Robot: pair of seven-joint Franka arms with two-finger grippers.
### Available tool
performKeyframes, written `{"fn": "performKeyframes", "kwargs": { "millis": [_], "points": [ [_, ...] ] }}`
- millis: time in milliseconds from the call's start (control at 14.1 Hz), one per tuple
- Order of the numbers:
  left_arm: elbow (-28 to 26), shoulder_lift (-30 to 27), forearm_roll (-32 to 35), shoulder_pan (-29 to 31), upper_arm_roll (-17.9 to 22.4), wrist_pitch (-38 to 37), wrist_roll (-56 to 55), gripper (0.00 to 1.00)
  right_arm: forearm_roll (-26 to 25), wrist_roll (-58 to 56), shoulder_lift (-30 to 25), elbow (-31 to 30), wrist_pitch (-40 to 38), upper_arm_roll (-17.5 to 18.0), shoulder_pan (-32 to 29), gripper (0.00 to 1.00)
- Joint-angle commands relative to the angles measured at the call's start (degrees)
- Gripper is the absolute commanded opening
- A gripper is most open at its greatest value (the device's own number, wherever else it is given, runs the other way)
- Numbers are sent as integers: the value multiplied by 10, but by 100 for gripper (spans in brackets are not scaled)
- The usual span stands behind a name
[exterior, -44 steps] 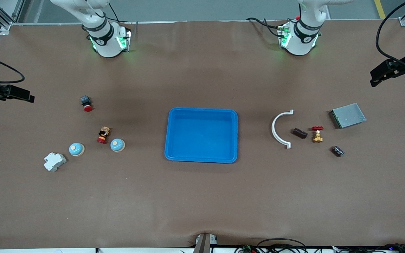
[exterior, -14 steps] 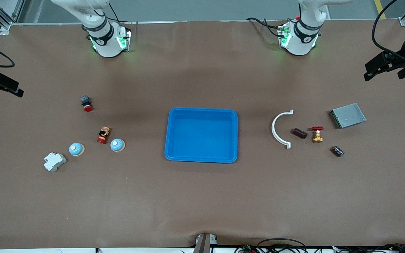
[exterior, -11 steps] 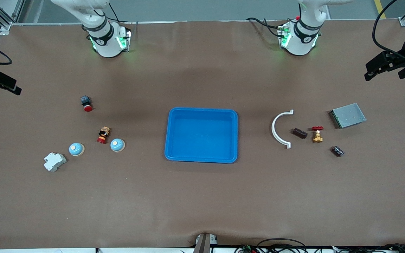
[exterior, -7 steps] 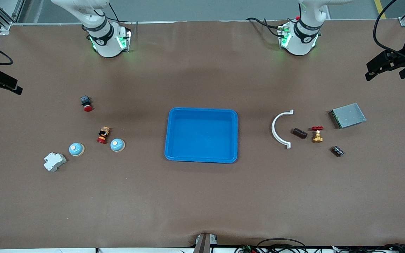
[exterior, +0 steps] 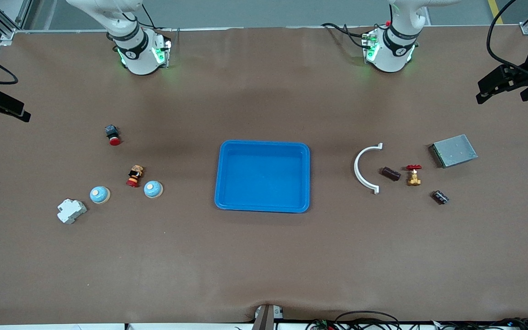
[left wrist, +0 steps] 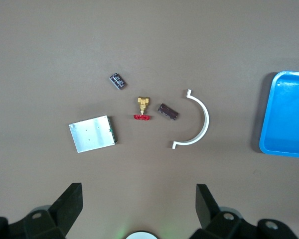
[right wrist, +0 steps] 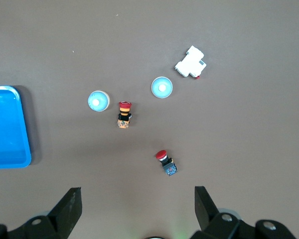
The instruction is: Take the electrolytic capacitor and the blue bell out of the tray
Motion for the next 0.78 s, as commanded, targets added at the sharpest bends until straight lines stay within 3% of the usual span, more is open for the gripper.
{"fn": "performKeyframes", "kwargs": {
  "millis": [0,710],
  "points": [
    [13,3,-3,2,-1,-12,4,100,-6,3,-3,-2,-4,1,-3,100],
    [13,7,-3,2,-2,-12,8,100,-9,2,-3,-2,-2,1,-2,100]
  ]
}}
